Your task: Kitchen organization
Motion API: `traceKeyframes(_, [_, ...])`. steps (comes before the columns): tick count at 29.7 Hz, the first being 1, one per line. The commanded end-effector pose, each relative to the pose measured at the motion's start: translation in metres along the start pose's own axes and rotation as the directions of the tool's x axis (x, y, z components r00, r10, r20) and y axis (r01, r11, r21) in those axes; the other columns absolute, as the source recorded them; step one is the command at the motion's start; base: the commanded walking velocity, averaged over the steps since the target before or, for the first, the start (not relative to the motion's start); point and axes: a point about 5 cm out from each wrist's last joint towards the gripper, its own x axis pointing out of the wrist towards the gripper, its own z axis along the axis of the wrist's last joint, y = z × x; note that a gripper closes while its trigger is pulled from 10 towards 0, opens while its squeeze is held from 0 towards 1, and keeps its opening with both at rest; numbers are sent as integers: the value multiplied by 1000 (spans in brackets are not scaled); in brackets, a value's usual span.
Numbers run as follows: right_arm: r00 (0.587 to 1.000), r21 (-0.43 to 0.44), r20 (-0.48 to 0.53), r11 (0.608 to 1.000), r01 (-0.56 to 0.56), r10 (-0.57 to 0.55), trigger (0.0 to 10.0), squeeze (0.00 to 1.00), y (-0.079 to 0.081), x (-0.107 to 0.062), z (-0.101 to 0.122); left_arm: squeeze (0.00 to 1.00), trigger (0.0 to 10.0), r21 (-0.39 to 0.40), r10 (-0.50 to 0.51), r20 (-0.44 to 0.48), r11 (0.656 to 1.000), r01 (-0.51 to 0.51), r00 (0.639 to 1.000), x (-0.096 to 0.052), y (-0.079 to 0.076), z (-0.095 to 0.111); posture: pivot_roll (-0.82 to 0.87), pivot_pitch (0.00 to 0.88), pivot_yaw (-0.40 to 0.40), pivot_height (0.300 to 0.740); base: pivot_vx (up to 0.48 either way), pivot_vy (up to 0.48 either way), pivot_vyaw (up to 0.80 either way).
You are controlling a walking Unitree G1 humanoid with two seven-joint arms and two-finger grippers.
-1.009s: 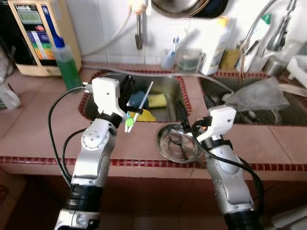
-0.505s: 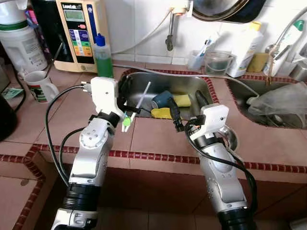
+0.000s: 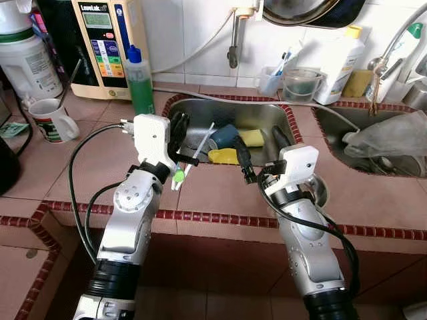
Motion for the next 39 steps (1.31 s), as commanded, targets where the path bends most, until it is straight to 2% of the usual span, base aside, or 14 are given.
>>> traceKeyframes(1, [1000, -6, 4, 1000, -1, 1, 10000, 0, -2, -1, 1, 0, 10000, 15, -17, -9, 1000, 17, 1000, -1, -1, -1, -20, 0, -15, 740, 292, 0, 0])
traceKeyframes(30, [1000, 1, -3, 1000, -8, 8, 10000, 0, -1, -2, 2, 0, 10000, 21, -1, -35, 1000, 2, 999, -3, 1, -2, -13, 22, -20, 740, 462, 0, 0])
traceKeyframes(33, [1000, 0, -5, 1000, -9, 9, 10000, 0, -1, -2, 2, 0, 10000, -21, 30, -37, 999, -31, 999, -2, 1, -3, -15, 22, -21, 740, 0, 0, 0])
traceKeyframes(39, [1000, 0, -11, 1000, -8, 8, 10000, 0, -2, -3, 1, 0, 10000, 1, 46, -74, 999, -46, 996, -1, 2, -7, -18, 26, -20, 740, 0, 0, 0])
